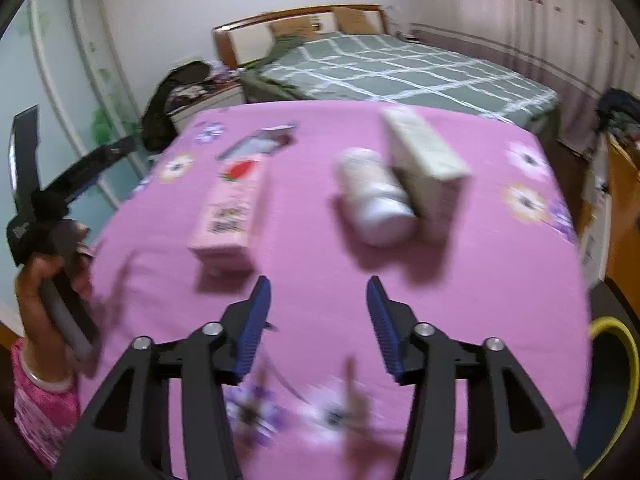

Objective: Collect trash
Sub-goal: 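Reach the right tool to the pink strawberry milk carton and grasp it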

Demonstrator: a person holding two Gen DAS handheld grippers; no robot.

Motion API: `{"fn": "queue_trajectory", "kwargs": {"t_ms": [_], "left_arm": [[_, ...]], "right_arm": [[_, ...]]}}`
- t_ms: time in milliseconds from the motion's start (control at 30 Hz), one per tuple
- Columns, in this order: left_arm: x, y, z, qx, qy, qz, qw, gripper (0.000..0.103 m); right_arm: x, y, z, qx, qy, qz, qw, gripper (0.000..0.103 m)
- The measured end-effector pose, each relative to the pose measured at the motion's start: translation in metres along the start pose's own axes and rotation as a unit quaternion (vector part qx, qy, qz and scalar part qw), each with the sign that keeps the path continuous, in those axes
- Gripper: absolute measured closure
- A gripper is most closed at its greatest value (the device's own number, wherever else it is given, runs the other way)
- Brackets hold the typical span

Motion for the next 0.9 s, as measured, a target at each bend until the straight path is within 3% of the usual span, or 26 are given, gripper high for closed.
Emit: {"fn": "queue_trajectory", "kwargs": {"t_ms": [167, 467, 533, 633, 900], "left_arm": [[-0.003, 0.001, -0.005, 0.016, -0.004, -0.004, 0.9999, 0.005], [-0.005, 0.007, -0.007, 0.017, -0.010, -0.012, 0.9997, 0.005], [-0.006, 0.008, -0.006, 0.019, -0.008, -0.016, 0.9997, 0.005], [-0.007, 0.010, -0.004, 0.016, -0.007, -0.018, 0.9997, 0.005], [-0.007, 0.011, -0.002, 0.011, -0.011, -0.014, 0.9998, 0.005]], "right_arm": [[-0.028, -0.022, -0.039, 0.032, -0.021, -0.002, 0.999, 0.035], [-0.077, -0.027, -0.054, 0.026, 0.003, -0.054, 0.998, 0.035], [-0.082, -0.027, -0.053, 0.023, 0.005, -0.055, 0.998, 0.037], [-0.090, -0.027, -0.052, 0.023, 0.004, -0.059, 0.998, 0.053], [-0.039, -0.035, -0.037, 0.017, 0.012, -0.002, 1.000, 0.054]]}}
Point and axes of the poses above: each gripper's, at about its wrist camera, not at the fingertips, and x roughly against the way its jaws point, z to its right, y to its underside, the point moved 6 cm from there along -x, roughly the way its jaws point, and after that the axes turned 14 degrees about x, right-handed, at the moved point
